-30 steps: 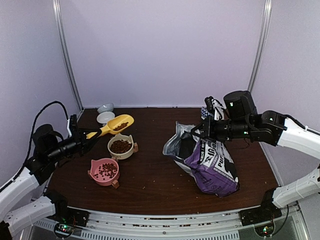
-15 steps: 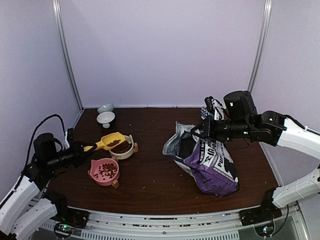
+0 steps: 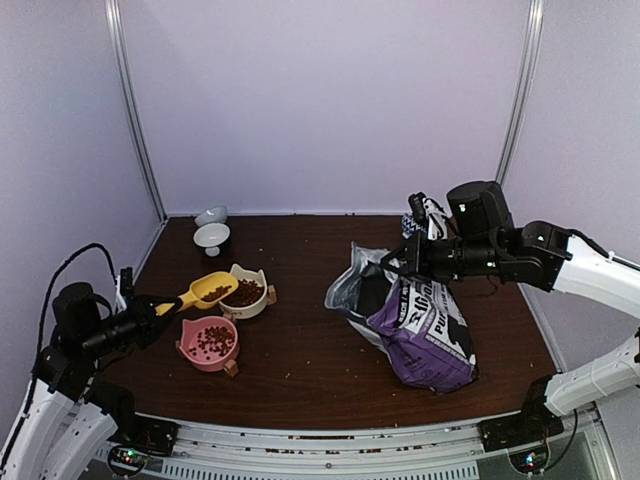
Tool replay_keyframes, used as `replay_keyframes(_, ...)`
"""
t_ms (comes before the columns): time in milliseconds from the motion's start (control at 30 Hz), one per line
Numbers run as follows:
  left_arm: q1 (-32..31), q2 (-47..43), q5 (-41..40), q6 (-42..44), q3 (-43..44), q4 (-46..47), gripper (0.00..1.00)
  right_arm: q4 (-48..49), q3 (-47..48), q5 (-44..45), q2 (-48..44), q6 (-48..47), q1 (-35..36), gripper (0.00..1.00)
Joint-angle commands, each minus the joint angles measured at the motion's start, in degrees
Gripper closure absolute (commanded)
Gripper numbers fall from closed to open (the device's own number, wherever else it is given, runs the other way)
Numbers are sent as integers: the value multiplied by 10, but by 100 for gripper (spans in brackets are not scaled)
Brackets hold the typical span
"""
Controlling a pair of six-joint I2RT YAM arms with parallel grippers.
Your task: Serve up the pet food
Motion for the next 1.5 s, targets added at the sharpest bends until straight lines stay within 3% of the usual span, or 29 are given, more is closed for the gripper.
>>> replay_keyframes(0, 5, -39, -23, -11, 6, -57, 100, 49, 9, -9, 0, -10, -7, 100)
replay_keyframes(267, 4, -101, -39, -21, 36, -157, 100, 50, 3, -17, -1, -12, -13, 100)
replay_keyframes(633, 4, -120, -55, -3, 82, -250, 100, 50, 3, -22, 1, -14, -17, 100)
replay_keyframes(1467, 5, -75, -80, 88, 175, -373, 100, 46, 1, -23, 0, -14, -20, 100)
